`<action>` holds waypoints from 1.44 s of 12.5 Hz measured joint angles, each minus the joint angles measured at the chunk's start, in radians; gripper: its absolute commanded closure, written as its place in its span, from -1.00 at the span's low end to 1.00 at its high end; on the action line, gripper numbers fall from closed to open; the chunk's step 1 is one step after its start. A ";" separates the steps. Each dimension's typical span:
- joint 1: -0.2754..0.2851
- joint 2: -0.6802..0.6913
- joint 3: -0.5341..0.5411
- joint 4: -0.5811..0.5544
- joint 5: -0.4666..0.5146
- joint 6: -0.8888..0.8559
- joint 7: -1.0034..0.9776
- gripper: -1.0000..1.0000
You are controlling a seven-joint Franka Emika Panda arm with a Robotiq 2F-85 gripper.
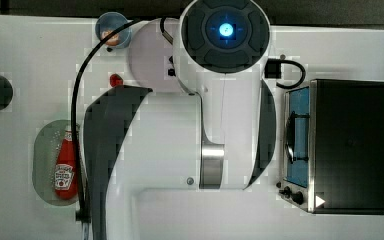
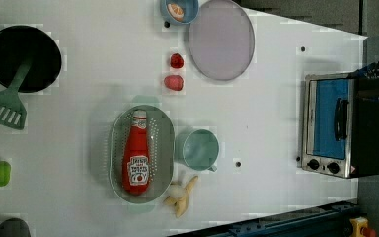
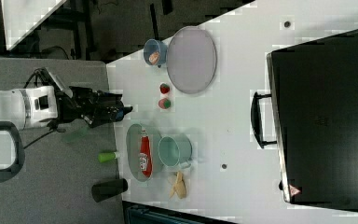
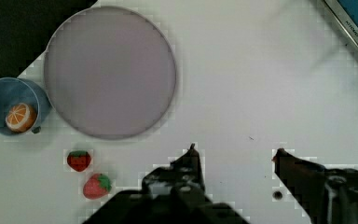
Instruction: Pick ketchup from strainer and place it on the table
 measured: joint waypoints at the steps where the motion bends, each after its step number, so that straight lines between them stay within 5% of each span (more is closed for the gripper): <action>1: 0.008 -0.089 -0.015 -0.101 0.003 -0.099 0.009 -0.58; 3: 0.006 -0.286 -0.024 -0.240 0.003 -0.227 0.017 -0.99; 7: 0.020 -0.424 0.023 -0.166 0.004 -0.195 0.019 -1.00; 11: 0.039 -0.308 0.196 -0.131 0.006 -0.059 0.042 -1.00; 18: 0.070 0.018 0.546 -0.232 0.008 0.120 0.052 -1.00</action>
